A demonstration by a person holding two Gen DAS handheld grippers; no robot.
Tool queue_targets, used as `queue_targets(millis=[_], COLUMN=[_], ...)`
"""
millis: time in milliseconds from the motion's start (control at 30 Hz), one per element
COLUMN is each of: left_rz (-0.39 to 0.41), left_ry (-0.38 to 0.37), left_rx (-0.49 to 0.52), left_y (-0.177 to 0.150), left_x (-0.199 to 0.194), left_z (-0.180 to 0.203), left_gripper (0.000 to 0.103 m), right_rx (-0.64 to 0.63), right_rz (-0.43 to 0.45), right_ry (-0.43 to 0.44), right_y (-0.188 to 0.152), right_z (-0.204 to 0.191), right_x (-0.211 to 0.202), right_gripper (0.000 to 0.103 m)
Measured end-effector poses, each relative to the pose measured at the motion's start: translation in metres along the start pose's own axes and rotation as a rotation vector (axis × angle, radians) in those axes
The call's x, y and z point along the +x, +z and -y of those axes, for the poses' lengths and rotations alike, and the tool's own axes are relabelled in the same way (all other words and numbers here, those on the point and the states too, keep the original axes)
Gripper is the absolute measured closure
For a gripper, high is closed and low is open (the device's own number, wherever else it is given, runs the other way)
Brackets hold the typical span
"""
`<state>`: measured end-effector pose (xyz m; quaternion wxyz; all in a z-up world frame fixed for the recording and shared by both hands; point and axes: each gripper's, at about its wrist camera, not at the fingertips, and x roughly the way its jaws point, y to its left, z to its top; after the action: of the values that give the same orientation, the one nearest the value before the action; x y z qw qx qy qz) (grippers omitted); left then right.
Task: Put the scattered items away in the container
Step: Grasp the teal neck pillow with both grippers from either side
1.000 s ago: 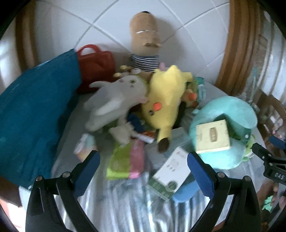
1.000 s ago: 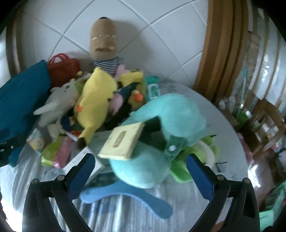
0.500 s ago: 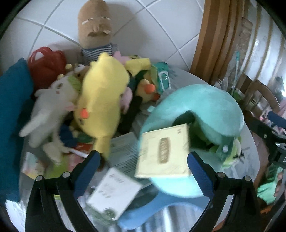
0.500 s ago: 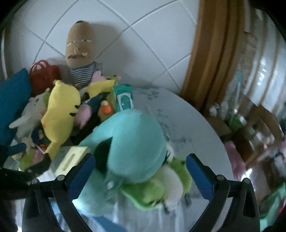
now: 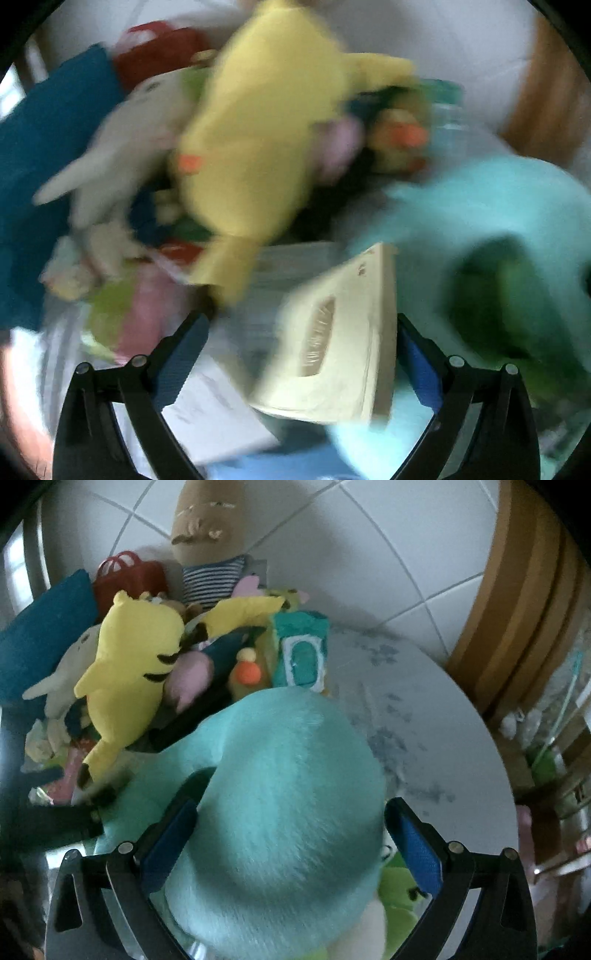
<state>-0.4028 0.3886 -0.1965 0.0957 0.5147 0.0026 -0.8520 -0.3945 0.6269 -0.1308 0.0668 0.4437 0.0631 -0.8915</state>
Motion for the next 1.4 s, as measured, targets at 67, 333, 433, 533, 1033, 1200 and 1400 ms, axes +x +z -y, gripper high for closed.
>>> queue_targets(millis=[67, 333, 433, 533, 1033, 1200, 1400], left_rz=[-0.030, -0.010, -0.031, -0.058, -0.143, -0.133, -0.120], left_ry=[-0.015, -0.169, -0.216, -0.224, -0.150, -0.157, -0.201], left_rx=[-0.056, -0.035, 0.007, -0.004, -0.311, -0.394, -0.441], left_y=[0.003, -0.003, -0.011, -0.016, -0.078, -0.089, -0.094], left_x=[0.005, -0.026, -0.028, -0.029, -0.025, -0.021, -0.022], left_z=[-0.018, -0.014, 0.001, 0.016, 0.077, 0.084, 0.076], left_gripper=[0.004, 0.004, 0.004, 0.004, 0.000, 0.000, 0.000], right_rx=[-0.009, 0.008, -0.001, -0.027, -0.222, -0.285, -0.332], right_rz=[-0.005, -0.024, -0.033, -0.037, -0.039, -0.045, -0.061], right_ry=[-0.017, -0.074, -0.089, -0.076, 0.143, 0.098, 0.080], right_y=[0.003, 0.009, 0.006, 0.000, -0.015, -0.005, 0.007], right_z=[-0.003, -0.004, -0.006, -0.005, 0.018, 0.001, -0.006], right_x=[0.005, 0.018, 0.016, 0.013, 0.007, 0.013, 0.015], right_gripper=[0.000, 0.000, 0.000, 0.000, 0.000, 0.000, 0.000])
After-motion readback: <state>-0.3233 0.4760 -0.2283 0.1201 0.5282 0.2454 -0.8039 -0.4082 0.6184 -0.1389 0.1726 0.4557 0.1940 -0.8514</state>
